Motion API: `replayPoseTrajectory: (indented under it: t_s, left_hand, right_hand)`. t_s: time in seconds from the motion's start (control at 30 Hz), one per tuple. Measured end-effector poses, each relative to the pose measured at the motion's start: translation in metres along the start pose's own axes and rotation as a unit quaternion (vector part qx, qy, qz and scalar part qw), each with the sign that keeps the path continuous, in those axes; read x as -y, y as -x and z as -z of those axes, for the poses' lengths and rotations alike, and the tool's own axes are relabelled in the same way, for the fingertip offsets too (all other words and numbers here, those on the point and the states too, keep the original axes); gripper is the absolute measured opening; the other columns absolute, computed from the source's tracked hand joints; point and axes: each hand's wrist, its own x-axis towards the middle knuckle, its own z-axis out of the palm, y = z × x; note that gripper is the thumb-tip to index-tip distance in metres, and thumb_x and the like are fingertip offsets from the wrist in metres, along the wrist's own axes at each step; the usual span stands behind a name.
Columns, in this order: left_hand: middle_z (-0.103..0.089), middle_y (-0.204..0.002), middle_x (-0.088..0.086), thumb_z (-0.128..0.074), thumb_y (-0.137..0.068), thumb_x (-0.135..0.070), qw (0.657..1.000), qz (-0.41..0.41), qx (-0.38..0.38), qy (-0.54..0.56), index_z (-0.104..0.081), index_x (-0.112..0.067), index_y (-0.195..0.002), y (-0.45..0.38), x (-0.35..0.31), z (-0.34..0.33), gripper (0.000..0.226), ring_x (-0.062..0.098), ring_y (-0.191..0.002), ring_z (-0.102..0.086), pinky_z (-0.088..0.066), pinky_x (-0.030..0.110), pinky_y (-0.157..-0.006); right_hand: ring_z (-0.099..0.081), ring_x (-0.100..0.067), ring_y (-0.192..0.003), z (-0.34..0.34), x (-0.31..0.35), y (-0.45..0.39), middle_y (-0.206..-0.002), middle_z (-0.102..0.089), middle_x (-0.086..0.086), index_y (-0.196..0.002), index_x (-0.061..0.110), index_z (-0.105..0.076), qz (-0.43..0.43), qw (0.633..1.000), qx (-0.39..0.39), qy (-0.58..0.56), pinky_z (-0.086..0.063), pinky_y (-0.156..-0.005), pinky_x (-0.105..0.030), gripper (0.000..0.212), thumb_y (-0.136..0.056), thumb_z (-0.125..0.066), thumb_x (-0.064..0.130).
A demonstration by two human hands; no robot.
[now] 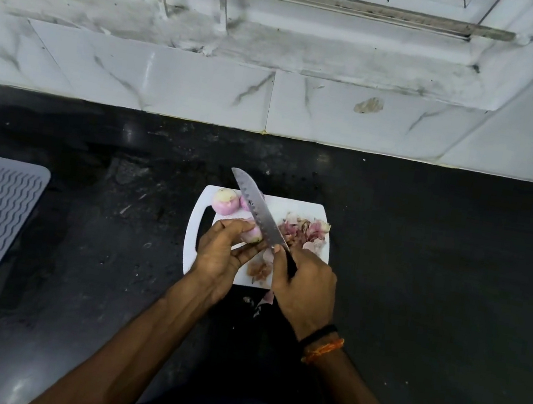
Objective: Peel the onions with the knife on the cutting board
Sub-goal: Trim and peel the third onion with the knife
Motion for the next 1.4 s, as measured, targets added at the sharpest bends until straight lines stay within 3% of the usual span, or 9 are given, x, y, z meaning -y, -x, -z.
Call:
replayPoseTrajectory:
  t_s: [0.17,0.27,0.47,0.73,0.87,1.0,1.17,1.4]
  left_hand:
    - [-0.068,-0.110,0.030,-0.064,-0.088,-0.003,1.000,0.006,0.003,0.010,-0.062,0.010,-0.114,0.006,0.001,0.001,0.030,0.040,-0.099,-0.071,-0.060,0.042,-0.084]
    - [-0.069,-0.108,0.028,-0.064,-0.088,-0.006,1.000,0.025,0.010,0.015,-0.063,0.003,-0.105,0.008,0.002,0.001,0.019,0.039,-0.097,-0.071,-0.060,0.038,-0.080]
    - [-0.070,-0.109,0.026,-0.059,-0.088,-0.007,0.996,0.071,0.038,0.031,-0.068,0.000,-0.100,0.008,0.001,0.001,0.017,0.035,-0.099,-0.070,-0.057,0.040,-0.094]
    - [-0.071,-0.106,0.019,-0.060,-0.086,-0.002,0.997,0.036,0.068,-0.013,-0.065,0.004,-0.115,0.006,0.004,0.006,0.030,0.027,-0.097,-0.071,-0.057,0.034,-0.083]
    - [-0.071,-0.114,0.020,-0.065,-0.086,-0.003,0.994,0.023,0.100,-0.036,-0.066,0.002,-0.119,0.006,0.003,0.008,0.033,0.031,-0.108,-0.069,-0.055,0.037,-0.090]
    - [-0.071,-0.113,0.023,-0.069,-0.084,0.000,0.996,0.029,0.085,-0.017,-0.068,-0.002,-0.114,0.007,0.004,0.008,0.030,0.035,-0.107,-0.070,-0.057,0.040,-0.090]
    - [-0.072,-0.112,0.021,-0.076,-0.081,-0.005,0.996,0.007,0.063,-0.069,-0.069,-0.001,-0.115,0.009,0.006,0.009,0.034,0.033,-0.108,-0.070,-0.054,0.044,-0.097]
    - [-0.070,-0.090,0.021,-0.082,-0.067,-0.004,0.998,0.019,0.034,-0.047,-0.068,0.003,-0.090,0.005,0.006,0.009,0.029,0.037,-0.098,-0.069,-0.054,0.048,-0.099]
  right_hand:
    - [-0.049,-0.014,-0.056,-0.004,-0.007,-0.002,-0.066,-0.054,0.005,-0.078,0.017,-0.061,-0.038,0.999,0.029,0.022,-0.043,-0.052,-0.030,0.037,-0.098,-0.046,0.044]
    - [-0.046,-0.016,-0.055,-0.001,-0.011,-0.004,-0.064,-0.048,0.006,-0.072,0.023,-0.049,-0.045,0.997,0.052,0.036,-0.037,-0.055,-0.029,0.032,-0.098,-0.050,0.041]
    - [-0.041,-0.013,-0.052,0.005,-0.009,-0.005,-0.060,-0.045,0.008,-0.068,0.025,-0.044,-0.055,0.997,0.045,0.025,-0.029,-0.055,-0.026,0.033,-0.097,-0.058,0.034]
    - [-0.046,-0.012,-0.052,0.005,-0.012,-0.004,-0.057,-0.048,0.008,-0.065,0.021,-0.050,-0.075,0.996,0.056,0.006,-0.032,-0.054,-0.027,0.037,-0.096,-0.057,0.039]
    - [-0.047,-0.013,-0.050,0.005,-0.016,-0.007,-0.054,-0.047,0.007,-0.063,0.019,-0.050,-0.095,0.994,0.061,0.001,-0.042,-0.053,-0.030,0.040,-0.096,-0.057,0.040]
    - [-0.049,-0.013,-0.051,0.006,-0.016,-0.007,-0.054,-0.046,0.009,-0.063,0.018,-0.052,-0.099,0.993,0.057,-0.012,-0.043,-0.054,-0.029,0.039,-0.095,-0.058,0.039]
    - [-0.053,-0.016,-0.051,0.006,-0.017,-0.006,-0.054,-0.053,0.003,-0.064,0.013,-0.054,-0.115,0.991,0.054,-0.033,-0.044,-0.054,-0.032,0.043,-0.095,-0.058,0.043]
    - [-0.043,-0.008,-0.047,0.008,-0.016,0.002,-0.052,-0.044,0.008,-0.060,0.016,-0.048,-0.080,0.995,0.016,-0.057,-0.032,-0.048,-0.026,0.044,-0.095,-0.062,0.038]
